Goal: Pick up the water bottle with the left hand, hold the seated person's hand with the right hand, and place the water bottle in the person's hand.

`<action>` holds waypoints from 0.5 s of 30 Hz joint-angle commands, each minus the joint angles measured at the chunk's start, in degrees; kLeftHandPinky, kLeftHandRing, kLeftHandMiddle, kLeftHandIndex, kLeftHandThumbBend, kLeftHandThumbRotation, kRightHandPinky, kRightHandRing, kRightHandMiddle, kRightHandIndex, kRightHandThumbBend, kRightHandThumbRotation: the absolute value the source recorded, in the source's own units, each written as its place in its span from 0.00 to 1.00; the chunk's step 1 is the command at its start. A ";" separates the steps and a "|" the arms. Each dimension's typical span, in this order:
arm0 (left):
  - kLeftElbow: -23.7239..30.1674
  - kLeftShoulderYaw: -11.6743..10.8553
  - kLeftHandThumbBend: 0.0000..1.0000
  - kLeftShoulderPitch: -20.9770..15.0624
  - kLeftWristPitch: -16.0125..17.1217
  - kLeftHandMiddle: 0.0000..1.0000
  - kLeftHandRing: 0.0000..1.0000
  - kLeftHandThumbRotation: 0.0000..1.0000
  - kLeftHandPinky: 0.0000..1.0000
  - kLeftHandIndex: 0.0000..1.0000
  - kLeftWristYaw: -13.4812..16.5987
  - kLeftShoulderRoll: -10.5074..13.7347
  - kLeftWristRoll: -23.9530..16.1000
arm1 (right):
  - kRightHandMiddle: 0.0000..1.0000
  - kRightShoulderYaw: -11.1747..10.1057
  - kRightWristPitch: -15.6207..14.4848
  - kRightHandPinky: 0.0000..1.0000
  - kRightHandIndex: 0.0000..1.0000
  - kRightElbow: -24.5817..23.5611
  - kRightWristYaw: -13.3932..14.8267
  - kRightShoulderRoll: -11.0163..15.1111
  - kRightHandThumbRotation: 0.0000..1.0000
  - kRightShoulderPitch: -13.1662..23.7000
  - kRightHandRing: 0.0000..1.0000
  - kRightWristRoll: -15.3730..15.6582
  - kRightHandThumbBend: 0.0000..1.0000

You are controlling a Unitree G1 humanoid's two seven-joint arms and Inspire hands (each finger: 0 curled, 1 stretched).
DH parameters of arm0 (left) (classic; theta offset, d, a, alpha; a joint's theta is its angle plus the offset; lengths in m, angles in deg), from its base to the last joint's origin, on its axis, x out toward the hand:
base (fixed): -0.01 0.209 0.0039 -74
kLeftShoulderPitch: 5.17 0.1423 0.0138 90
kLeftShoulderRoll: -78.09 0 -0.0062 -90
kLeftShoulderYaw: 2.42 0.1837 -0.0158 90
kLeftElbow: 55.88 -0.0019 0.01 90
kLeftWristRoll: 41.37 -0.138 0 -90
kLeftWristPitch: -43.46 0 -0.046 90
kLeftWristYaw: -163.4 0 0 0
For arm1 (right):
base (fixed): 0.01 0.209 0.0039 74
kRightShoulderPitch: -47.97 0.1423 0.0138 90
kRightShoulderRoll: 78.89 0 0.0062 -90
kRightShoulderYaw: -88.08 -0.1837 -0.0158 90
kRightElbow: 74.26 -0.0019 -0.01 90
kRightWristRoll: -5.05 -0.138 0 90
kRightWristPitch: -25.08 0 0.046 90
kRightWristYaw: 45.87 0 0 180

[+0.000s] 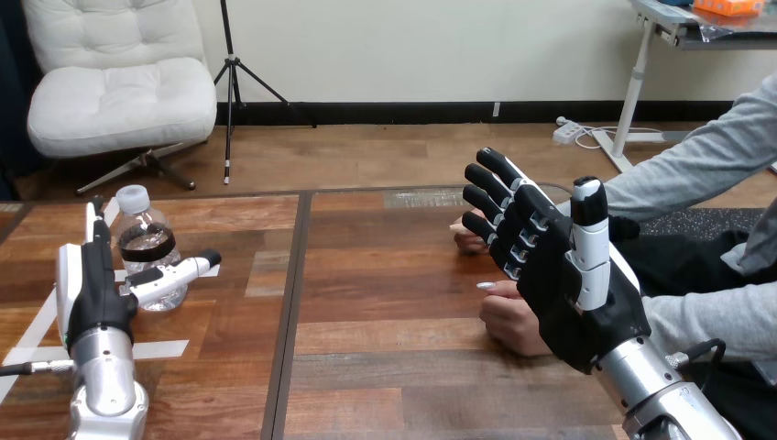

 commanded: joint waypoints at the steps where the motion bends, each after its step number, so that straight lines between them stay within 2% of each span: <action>1: -2.21 1.48 0.96 -6.01 0.53 1.00 1.00 0.22 1.00 1.00 2.09 2.51 -0.94 | 0.97 -0.56 1.57 1.00 0.96 -1.27 -0.17 -0.59 1.00 3.33 0.99 -0.51 0.95; 15: -4.62 2.26 0.96 -8.12 0.20 1.00 1.00 0.26 1.00 1.00 4.06 2.74 -0.25 | 0.97 -0.70 2.21 1.00 0.96 -0.94 -0.60 -0.46 1.00 3.25 0.98 -0.39 0.94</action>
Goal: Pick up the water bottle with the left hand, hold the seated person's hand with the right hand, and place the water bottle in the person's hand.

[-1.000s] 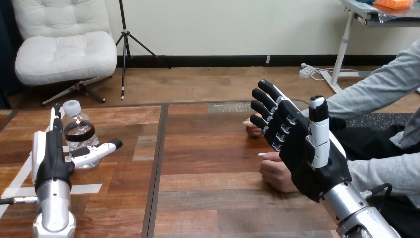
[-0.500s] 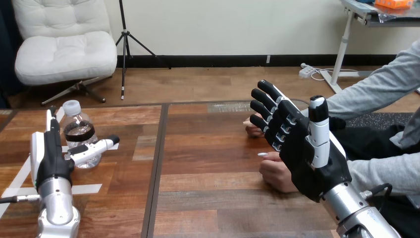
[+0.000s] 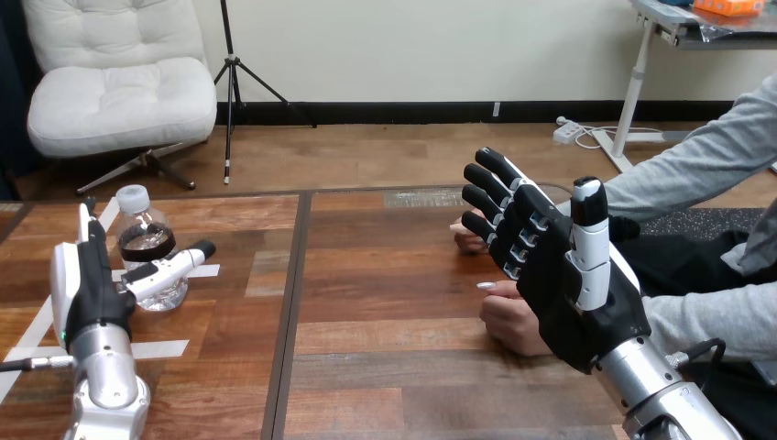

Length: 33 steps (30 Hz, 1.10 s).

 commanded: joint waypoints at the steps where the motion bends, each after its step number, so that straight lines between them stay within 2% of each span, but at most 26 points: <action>1: -0.63 0.70 0.95 -5.78 0.20 1.00 1.00 0.26 1.00 1.00 1.01 1.89 0.11 | 0.97 -0.68 1.99 1.00 0.96 -0.94 -0.34 -0.44 1.00 3.24 0.98 -0.35 0.94; 12: -3.33 0.32 0.96 -7.50 0.10 1.00 1.00 0.28 1.00 1.00 1.58 2.14 1.10 | 0.96 -0.67 2.09 1.00 0.95 -1.13 -0.05 -0.36 1.00 3.05 0.98 -0.06 0.95; 20: -3.60 -0.06 0.95 -8.26 0.56 1.00 1.00 0.25 1.00 1.00 0.87 2.01 2.47 | 0.96 -0.78 2.70 1.00 0.95 -0.77 -0.47 -0.26 1.00 3.04 0.98 -0.09 0.95; 33: -5.65 0.19 0.96 -10.44 -1.02 1.00 1.00 0.25 1.00 1.00 -0.01 2.38 3.55 | 0.97 -0.93 2.70 1.00 0.95 -0.72 -0.81 -0.30 1.00 3.01 0.98 -0.58 0.97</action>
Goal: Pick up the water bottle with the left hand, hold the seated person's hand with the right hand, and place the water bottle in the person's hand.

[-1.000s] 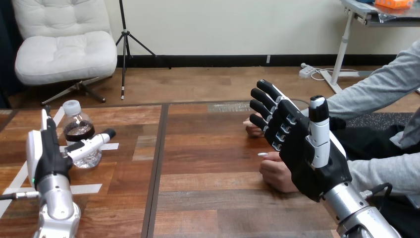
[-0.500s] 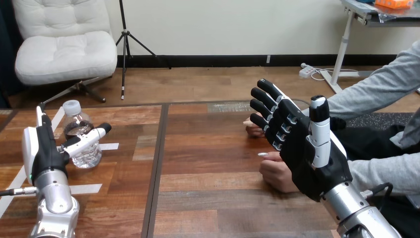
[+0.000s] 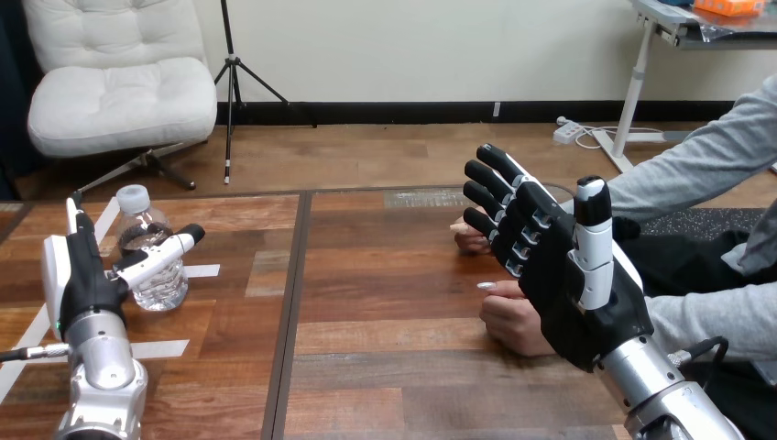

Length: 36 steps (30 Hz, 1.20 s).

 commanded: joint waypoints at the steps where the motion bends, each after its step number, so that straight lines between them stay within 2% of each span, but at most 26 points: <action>1: -0.70 0.30 0.96 -6.17 -0.34 1.00 1.00 0.25 1.00 1.00 -0.54 1.56 0.43 | 0.97 -0.76 1.81 1.00 0.95 -0.73 -0.47 -0.38 1.00 3.00 0.98 -0.65 0.97; 10: -2.07 -0.46 0.96 -7.63 -1.22 1.00 1.00 0.26 1.00 1.00 -2.21 1.64 2.20 | 0.97 -0.79 1.65 1.00 0.95 -1.37 -0.20 -0.38 1.00 2.73 0.99 -0.37 0.97; 23: -3.45 -0.36 0.98 -10.04 -4.58 1.00 1.00 0.30 1.00 1.00 -3.38 1.82 3.28 | 0.96 -0.74 0.95 1.00 0.95 -2.30 0.11 -0.24 1.00 2.58 0.98 -0.53 0.97; 36: -4.82 -0.77 0.96 -11.81 -6.33 1.00 1.00 0.32 1.00 1.00 -5.25 1.73 4.32 | 0.96 -0.68 0.70 1.00 0.95 -2.74 0.21 -0.26 1.00 2.67 0.98 -0.64 0.97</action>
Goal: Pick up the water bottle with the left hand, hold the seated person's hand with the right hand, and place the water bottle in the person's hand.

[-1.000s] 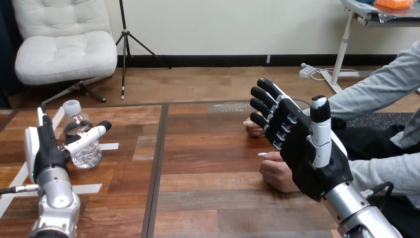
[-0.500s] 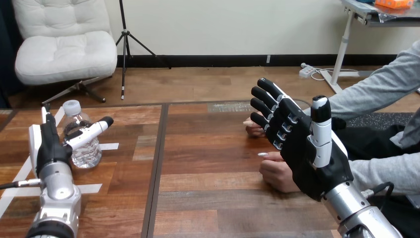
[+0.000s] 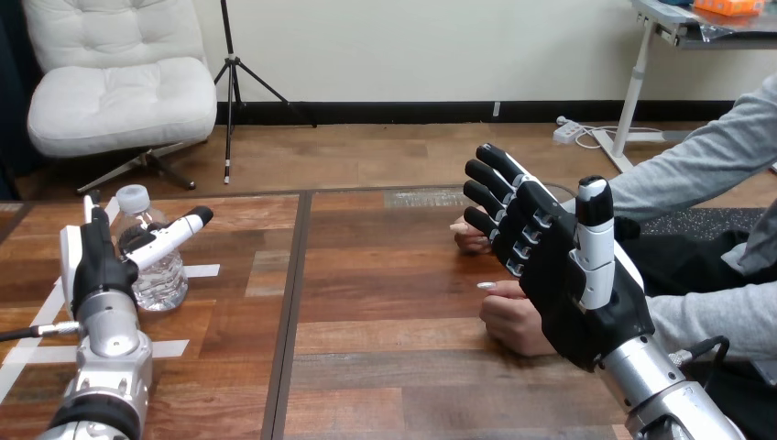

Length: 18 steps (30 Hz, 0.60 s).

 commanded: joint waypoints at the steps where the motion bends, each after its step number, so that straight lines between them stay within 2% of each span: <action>1: -0.88 -0.30 0.95 -5.77 -0.48 1.00 1.00 0.32 1.00 1.00 -0.87 1.70 0.48 | 0.96 -0.54 0.70 1.00 0.95 -2.64 0.22 -0.27 1.00 2.67 0.98 -0.64 0.97; 18: -2.10 -0.75 0.94 -8.10 -3.24 1.00 1.00 0.31 1.00 1.00 -2.00 1.20 2.00 | 0.96 -0.43 1.03 1.00 0.95 -2.91 0.05 -0.32 1.00 3.12 0.98 -0.66 0.98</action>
